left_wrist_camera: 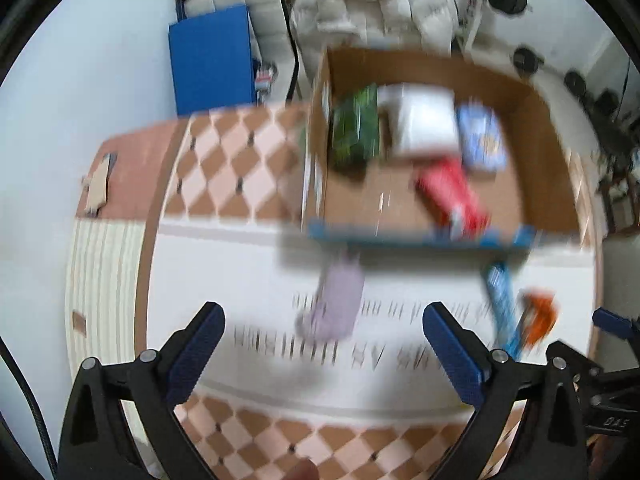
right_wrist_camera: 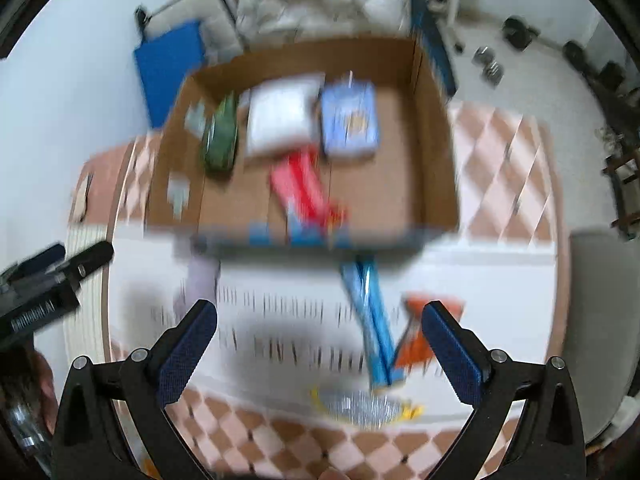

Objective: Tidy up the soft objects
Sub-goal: 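Move both tools back toward the items on the table, then grasp the lavender cloth roll with the left tool while the right tool grasps the yellow sponge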

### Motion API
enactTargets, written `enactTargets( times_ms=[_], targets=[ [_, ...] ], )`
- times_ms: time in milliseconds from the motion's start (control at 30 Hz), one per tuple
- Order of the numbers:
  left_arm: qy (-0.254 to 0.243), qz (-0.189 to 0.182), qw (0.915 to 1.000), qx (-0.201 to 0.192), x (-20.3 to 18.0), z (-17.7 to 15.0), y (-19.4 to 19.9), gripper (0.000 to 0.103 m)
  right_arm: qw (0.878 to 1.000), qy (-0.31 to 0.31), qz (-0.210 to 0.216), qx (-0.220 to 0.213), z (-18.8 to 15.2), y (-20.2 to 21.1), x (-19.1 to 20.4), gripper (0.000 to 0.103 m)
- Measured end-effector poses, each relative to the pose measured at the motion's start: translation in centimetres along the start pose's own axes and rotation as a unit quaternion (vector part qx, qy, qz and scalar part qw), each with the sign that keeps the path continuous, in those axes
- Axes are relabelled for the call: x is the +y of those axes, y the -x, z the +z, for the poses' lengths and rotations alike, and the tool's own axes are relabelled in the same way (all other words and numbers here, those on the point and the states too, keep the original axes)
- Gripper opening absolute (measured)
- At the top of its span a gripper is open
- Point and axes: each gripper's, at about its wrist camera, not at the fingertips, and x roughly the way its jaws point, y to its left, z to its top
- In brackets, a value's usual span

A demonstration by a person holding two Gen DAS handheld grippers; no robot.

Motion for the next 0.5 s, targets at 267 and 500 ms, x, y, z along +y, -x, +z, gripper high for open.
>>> enactTargets(
  times_ms=[267,500],
  targets=[
    [-0.016,0.022,0.9944,0.102,-0.9,-8.6,-7.5,0.102,0.962,0.203,-0.088,0.157,-10.6,-10.9,0.9,0.103],
    [-0.005,0.023,0.9952,0.095,0.2,-8.3,-8.7,0.102,0.938,0.240,-0.140,0.205,-13.7,-16.6,1.0,0.071]
  ],
)
